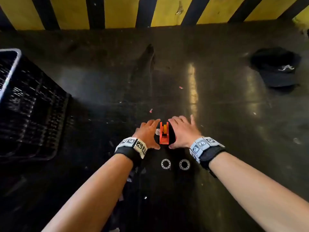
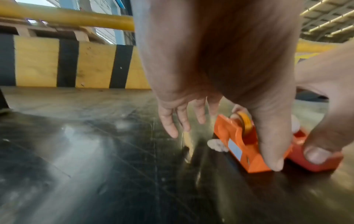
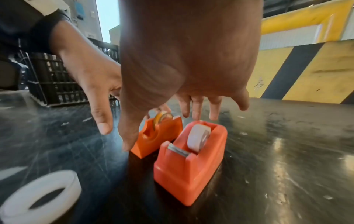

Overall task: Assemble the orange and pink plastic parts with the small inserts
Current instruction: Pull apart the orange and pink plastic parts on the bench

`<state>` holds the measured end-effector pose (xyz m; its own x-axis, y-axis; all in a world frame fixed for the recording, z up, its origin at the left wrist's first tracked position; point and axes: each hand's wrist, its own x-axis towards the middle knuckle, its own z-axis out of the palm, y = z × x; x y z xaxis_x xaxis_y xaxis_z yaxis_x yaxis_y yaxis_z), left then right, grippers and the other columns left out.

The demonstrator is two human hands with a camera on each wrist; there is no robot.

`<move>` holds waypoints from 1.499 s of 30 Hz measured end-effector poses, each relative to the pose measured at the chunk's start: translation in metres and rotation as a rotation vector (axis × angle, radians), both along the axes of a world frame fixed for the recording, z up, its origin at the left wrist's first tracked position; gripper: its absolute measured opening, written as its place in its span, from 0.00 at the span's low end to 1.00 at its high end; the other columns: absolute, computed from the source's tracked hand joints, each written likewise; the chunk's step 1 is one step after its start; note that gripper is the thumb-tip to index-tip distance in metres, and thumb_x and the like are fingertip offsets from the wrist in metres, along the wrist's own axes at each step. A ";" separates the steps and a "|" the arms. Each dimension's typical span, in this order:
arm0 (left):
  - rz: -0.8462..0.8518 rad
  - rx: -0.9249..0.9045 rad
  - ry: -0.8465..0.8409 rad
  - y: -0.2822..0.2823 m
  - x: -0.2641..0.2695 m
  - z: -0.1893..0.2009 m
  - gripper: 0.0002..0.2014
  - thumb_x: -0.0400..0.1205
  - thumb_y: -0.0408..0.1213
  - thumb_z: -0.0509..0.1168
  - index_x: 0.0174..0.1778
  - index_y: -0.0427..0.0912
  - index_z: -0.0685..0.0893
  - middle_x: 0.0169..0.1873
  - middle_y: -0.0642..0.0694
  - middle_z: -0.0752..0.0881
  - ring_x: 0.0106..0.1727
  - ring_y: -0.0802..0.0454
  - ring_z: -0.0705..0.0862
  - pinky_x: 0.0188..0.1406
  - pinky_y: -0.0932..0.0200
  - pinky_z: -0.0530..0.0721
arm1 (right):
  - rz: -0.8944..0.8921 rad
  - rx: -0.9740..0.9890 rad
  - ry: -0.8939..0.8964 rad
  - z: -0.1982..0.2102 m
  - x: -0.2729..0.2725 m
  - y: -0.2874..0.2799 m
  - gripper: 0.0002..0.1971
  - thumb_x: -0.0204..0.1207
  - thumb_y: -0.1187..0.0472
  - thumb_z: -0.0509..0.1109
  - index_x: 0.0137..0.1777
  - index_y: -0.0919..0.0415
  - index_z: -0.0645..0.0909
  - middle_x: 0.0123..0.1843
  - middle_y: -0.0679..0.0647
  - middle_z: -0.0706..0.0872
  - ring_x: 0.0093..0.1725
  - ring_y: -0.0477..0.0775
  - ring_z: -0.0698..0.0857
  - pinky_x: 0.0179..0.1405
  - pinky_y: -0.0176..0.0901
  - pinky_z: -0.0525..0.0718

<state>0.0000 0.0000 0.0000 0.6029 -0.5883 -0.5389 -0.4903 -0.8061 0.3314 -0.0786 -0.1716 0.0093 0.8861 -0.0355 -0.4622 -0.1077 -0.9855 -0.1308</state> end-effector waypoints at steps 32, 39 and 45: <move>0.266 -0.456 -0.023 0.026 -0.008 0.025 0.24 0.84 0.46 0.72 0.76 0.50 0.79 0.74 0.46 0.82 0.73 0.49 0.82 0.72 0.46 0.83 | -0.198 0.532 -0.171 0.011 -0.038 0.001 0.55 0.62 0.46 0.86 0.85 0.48 0.56 0.79 0.56 0.76 0.78 0.59 0.76 0.71 0.51 0.78; 0.373 -0.590 0.280 0.017 -0.024 0.041 0.19 0.82 0.44 0.75 0.68 0.47 0.84 0.58 0.48 0.91 0.59 0.55 0.91 0.61 0.53 0.91 | -0.180 0.547 -0.188 0.017 -0.044 0.011 0.55 0.62 0.47 0.86 0.84 0.46 0.56 0.76 0.55 0.77 0.74 0.58 0.77 0.65 0.53 0.83; 0.336 -0.417 0.058 0.053 -0.044 0.033 0.18 0.78 0.46 0.79 0.63 0.53 0.86 0.54 0.53 0.88 0.52 0.55 0.89 0.53 0.59 0.88 | -0.242 0.528 -0.166 0.021 -0.053 0.001 0.54 0.65 0.51 0.85 0.87 0.52 0.56 0.78 0.58 0.75 0.76 0.60 0.77 0.67 0.46 0.76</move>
